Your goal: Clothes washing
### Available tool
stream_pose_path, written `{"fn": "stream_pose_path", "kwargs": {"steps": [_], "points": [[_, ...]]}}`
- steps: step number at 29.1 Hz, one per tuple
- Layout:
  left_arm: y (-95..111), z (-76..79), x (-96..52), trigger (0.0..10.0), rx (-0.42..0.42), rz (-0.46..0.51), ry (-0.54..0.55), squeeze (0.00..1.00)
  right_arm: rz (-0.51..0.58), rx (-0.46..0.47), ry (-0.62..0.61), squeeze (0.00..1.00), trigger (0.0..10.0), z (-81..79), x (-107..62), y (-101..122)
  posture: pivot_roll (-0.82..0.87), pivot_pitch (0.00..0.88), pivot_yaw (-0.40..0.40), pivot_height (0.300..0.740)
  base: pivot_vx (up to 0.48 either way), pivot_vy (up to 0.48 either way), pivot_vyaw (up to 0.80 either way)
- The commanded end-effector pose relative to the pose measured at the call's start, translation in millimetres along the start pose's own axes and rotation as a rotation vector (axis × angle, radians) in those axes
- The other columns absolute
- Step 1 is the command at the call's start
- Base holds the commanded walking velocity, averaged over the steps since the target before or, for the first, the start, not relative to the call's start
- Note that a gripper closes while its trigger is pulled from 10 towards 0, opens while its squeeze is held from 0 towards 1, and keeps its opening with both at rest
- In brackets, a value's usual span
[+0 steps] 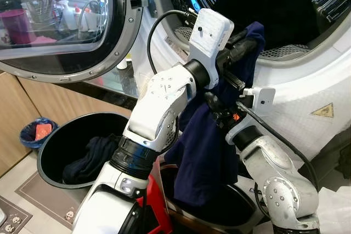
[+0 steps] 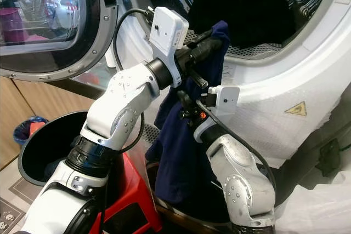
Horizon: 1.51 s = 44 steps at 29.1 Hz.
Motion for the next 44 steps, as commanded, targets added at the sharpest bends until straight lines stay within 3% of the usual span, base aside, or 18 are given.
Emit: {"fn": "stream_pose_path", "kwargs": {"steps": [1, 4, 10, 22, 24, 25, 29, 30, 31, 32, 33, 34, 35, 38, 44], "points": [[14, 0.4, 1.7, 10.0, 0.0, 0.036, -0.028, 1.0, 0.023, -0.006, 0.019, 0.0, 0.0, -2.8, 0.2, 6, 0.04, 0.001, 0.015, 0.74, 0.0, 0.0, 0.0], [17, 3.0, -2.4, 10.0, -0.014, 0.03, -0.074, 1.0, 0.027, -0.009, 0.015, 0.0, 0.0, -0.5, 0.0, 8, 0.04, 0.004, 0.014, 0.74, 0.0, 0.0, 0.0], [20, 10.5, -21.5, 10.0, 0.061, -0.02, -0.203, 1.0, 0.041, -0.035, -0.006, 0.0, 0.0, 8.6, -1.3, 16, 0.05, 0.011, 0.013, 0.74, 0.0, 0.0, 0.0], [15, -4.5, -56.0, 10.0, 0.138, -0.15, -0.165, 1.0, 0.066, -0.056, -0.049, 0.0, 0.0, 22.1, -3.1, 26, 0.05, 0.017, 0.009, 0.74, 0.0, 0.0, 0.0], [16, -6.7, -64.8, 10.0, 0.157, -0.17, -0.179, 0.24, 0.07, -0.062, -0.055, 0.0, 0.0, 25.0, -2.9, 28, 0.06, 0.019, 0.001, 0.74, 0.0, 0.0, 0.0], [18, -7.9, -70.6, 10.0, 0.15, -0.173, -0.191, 0.0, 0.077, -0.067, -0.061, 0.0, 0.0, 27.8, -2.8, 32, 0.06, 0.019, 0.0, 0.74, 0.0, 0.0, 0.0], [20, -5.5, -82.7, 10.0, 0.093, -0.182, -0.24, 0.0, 0.1, -0.116, -0.05, 0.0, 0.0, 32.4, -2.1, 47, 0.06, 0.012, -0.002, 0.74, 0.0, 0.0, 0.0], [19, -3.8, -86.5, 10.0, 0.072, -0.189, -0.259, 0.0, 0.108, -0.144, -0.036, 0.0, 0.0, 32.2, -1.2, 53, 0.06, 0.012, -0.002, 0.74, 0.0, 0.0, 0.0], [15, 3.0, -98.7, 10.0, 0.044, -0.216, -0.322, 0.0, 0.127, -0.225, 0.015, 0.0, 0.0, 29.5, 2.7, 73, 0.06, 0.007, -0.002, 0.74, 0.0, 0.0, 0.0], [15, 3.0, -98.7, 10.0, 0.044, -0.216, -0.322, 0.0, 0.127, -0.225, 0.015, 0.0, 0.0, 29.5, 2.7, 73, 0.06, 0.007, -0.002, 0.74, 0.0, 0.0, 0.0], [14, 7.4, -104.5, 10.0, 0.023, -0.222, -0.357, 0.0, 0.138, -0.265, 0.04, 0.0, 3.5, 27.7, 4.7, 83, 0.05, 0.002, -0.003, 0.74, 0.0, 0.0, 0.0], [13, 10.8, -108.8, 10.0, 0.006, -0.228, -0.38, 0.0, 0.147, -0.288, 0.053, 0.0, 4.3, 26.6, 6.2, 90, 0.05, 0.002, -0.003, 0.74, 0.0, 0.0, 0.0], [12, 14.5, -113.2, 10.0, -0.01, -0.236, -0.405, 0.0, 0.156, -0.312, 0.062, 0.0, 10.0, 25.8, 8.0, 97, 0.05, 0.0, -0.007, 0.74, 0.0, 0.0, 0.0], [7, 21.5, -127.1, 10.0, -0.013, -0.258, -0.438, 0.0, 0.177, -0.388, 0.14, 0.0, 10.0, 17.6, 13.7, 120, 0.06, 0.0, -0.019, 0.74, 0.0, 0.0, 0.0], [-5, 23.9, -135.7, 10.0, -0.01, -0.319, -0.391, 0.0, 0.226, -0.445, 0.211, 0.0, 10.0, 9.1, 22.2, 150, 0.07, 0.0, -0.034, 0.74, 0.0, 0.0, 0.0]]}}
Point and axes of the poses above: a point about 5 cm out from each wrist's last joint towards the gripper, its own x axis pointing out of the wrist towards the gripper, its own y axis along the axis of the wrist's last joint, z = x × y, the point moved 2 cm from there along x, pointing out of the wrist towards the gripper, and after that the axes turned 8 degrees about x, right-handed, at the moved point
